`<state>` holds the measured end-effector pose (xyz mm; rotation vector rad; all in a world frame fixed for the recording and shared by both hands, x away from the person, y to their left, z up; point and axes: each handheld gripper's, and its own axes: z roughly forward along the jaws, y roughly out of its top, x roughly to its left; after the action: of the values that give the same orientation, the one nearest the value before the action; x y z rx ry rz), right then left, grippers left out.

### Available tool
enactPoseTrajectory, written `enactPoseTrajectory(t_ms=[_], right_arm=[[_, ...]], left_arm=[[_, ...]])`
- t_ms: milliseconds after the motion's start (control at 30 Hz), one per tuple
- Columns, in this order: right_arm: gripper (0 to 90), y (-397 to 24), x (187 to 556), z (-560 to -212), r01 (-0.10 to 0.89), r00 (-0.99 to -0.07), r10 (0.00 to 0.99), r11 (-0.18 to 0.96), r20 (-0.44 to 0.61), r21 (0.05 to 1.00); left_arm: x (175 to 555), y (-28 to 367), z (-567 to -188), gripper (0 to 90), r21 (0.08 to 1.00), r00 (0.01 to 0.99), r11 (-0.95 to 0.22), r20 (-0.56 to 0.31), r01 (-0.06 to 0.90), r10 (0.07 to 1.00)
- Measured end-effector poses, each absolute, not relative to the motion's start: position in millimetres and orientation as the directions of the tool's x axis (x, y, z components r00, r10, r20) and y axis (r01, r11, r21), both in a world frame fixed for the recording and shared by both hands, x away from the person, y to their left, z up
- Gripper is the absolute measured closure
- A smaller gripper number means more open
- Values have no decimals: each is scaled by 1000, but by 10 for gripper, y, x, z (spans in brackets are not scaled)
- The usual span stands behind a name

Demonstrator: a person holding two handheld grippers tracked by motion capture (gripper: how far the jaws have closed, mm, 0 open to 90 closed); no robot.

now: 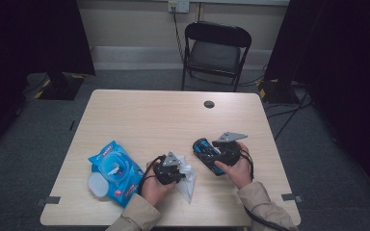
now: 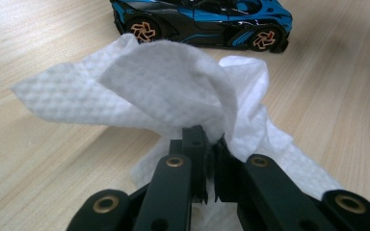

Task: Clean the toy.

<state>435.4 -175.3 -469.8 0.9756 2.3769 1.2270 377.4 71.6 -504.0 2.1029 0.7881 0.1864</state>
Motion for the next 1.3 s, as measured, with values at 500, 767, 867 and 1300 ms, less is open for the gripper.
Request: enactPoseTrajectory(t_ms=[500, 767, 867, 1300], right_arm=[[165, -1462, 4675, -4862, 482, -731, 683, 521, -5, 704], [167, -1353, 4742, -4932, 499, -729, 684, 567, -37, 656], [173, -1336, 4727, -4953, 495, -722, 690, 568, -52, 657], [251, -1410, 4726, -4980, 526, -702, 712, 511, 8, 680]], left_arm=[[3765, 701, -5037, 859, 769, 797, -453, -118, 450, 592], [3770, 703, -5037, 859, 769, 800, -456, -117, 448, 588], [3772, 705, -5038, 859, 769, 800, -455, -120, 449, 588], [3770, 703, -5038, 859, 770, 800, -455, -117, 448, 588]])
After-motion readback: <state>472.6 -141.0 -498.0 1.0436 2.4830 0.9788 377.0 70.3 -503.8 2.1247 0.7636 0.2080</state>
